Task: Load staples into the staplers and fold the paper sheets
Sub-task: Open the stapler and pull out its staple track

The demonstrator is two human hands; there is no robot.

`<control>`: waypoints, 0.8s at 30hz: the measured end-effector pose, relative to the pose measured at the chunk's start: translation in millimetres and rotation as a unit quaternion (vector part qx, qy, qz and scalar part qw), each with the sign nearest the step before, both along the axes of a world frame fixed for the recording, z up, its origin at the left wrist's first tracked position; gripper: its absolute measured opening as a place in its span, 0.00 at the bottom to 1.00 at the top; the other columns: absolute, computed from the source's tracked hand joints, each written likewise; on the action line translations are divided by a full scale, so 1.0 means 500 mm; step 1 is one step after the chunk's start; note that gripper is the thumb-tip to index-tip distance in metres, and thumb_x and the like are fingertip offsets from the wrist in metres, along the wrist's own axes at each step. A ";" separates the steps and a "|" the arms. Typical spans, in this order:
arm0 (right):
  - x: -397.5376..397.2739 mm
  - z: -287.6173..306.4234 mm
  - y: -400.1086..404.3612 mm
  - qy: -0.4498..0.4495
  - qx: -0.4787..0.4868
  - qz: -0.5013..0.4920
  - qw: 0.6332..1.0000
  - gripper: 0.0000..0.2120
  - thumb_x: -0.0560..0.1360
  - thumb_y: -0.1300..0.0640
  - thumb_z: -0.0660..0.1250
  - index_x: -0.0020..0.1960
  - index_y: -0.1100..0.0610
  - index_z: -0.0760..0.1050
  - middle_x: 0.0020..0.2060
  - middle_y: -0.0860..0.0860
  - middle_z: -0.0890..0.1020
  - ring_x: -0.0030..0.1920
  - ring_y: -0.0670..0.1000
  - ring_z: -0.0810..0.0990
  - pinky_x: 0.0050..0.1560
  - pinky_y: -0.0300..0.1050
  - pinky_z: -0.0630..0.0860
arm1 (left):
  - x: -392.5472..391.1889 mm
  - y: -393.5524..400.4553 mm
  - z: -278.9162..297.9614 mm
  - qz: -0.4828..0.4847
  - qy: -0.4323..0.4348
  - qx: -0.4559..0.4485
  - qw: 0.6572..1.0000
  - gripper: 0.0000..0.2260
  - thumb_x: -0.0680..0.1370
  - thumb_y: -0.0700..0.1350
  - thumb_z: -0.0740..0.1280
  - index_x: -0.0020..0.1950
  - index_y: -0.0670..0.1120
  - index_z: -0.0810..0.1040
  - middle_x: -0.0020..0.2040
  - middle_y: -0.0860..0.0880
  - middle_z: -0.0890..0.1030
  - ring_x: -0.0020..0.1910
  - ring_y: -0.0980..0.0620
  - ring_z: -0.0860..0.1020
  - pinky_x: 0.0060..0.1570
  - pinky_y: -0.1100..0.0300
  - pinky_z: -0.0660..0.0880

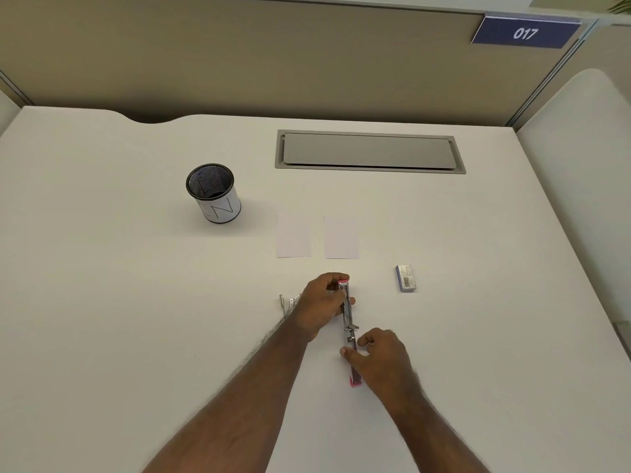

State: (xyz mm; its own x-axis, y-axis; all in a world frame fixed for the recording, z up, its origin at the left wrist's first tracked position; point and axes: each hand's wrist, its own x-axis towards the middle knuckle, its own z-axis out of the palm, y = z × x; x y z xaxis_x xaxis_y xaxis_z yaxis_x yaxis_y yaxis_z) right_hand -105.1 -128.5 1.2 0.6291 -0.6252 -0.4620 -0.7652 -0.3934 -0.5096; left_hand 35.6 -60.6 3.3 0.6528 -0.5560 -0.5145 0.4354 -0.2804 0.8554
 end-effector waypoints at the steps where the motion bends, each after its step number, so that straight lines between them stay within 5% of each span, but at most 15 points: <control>1: 0.002 -0.001 0.006 0.006 -0.009 0.002 1.000 0.13 0.68 0.43 0.73 0.44 0.49 0.75 0.45 0.47 0.75 0.39 0.44 0.77 0.43 0.42 0.74 | 0.001 -0.001 -0.001 -0.003 -0.003 0.005 1.000 0.13 0.79 0.33 0.59 0.61 0.43 0.76 0.47 0.48 0.78 0.47 0.49 0.84 0.51 0.51 0.77; 7: 0.020 0.002 0.020 0.014 -0.018 -0.035 0.999 0.08 0.69 0.48 0.70 0.36 0.52 0.75 0.31 0.44 0.77 0.28 0.41 0.75 0.38 0.43 0.77 | 0.013 -0.014 -0.014 -0.026 -0.101 0.098 0.990 0.16 0.76 0.35 0.61 0.61 0.44 0.80 0.43 0.48 0.81 0.39 0.51 0.76 0.48 0.55 0.78; 12: 0.032 -0.001 0.026 0.014 -0.022 -0.039 0.999 0.10 0.70 0.47 0.70 0.34 0.50 0.73 0.25 0.45 0.76 0.26 0.43 0.76 0.36 0.43 0.79 | 0.019 -0.019 -0.017 -0.042 -0.203 0.172 0.963 0.15 0.75 0.37 0.63 0.60 0.45 0.81 0.56 0.46 0.82 0.54 0.49 0.80 0.57 0.61 0.74; 17: 0.034 -0.003 0.026 0.023 -0.022 -0.024 0.999 0.11 0.70 0.44 0.70 0.37 0.50 0.73 0.33 0.44 0.76 0.29 0.44 0.76 0.37 0.42 0.77 | 0.016 -0.022 -0.021 -0.067 -0.255 0.191 0.945 0.15 0.77 0.38 0.64 0.63 0.43 0.79 0.62 0.45 0.76 0.59 0.50 0.77 0.58 0.64 0.70; 20: 0.027 -0.007 0.013 0.023 -0.014 -0.008 1.000 0.13 0.71 0.43 0.70 0.44 0.52 0.77 0.44 0.48 0.77 0.42 0.46 0.77 0.42 0.40 0.71 | 0.015 -0.019 -0.018 -0.074 -0.274 0.200 0.938 0.16 0.78 0.39 0.64 0.66 0.42 0.76 0.64 0.43 0.73 0.60 0.46 0.77 0.60 0.61 0.70; 24: 0.022 0.016 -0.030 -0.041 -0.002 -0.015 0.999 0.06 0.74 0.54 0.67 0.49 0.53 0.80 0.45 0.51 0.80 0.45 0.49 0.79 0.46 0.38 0.70 | 0.019 0.008 -0.003 -0.054 -0.330 0.182 0.925 0.15 0.78 0.39 0.63 0.64 0.43 0.77 0.62 0.45 0.75 0.58 0.46 0.78 0.60 0.55 0.73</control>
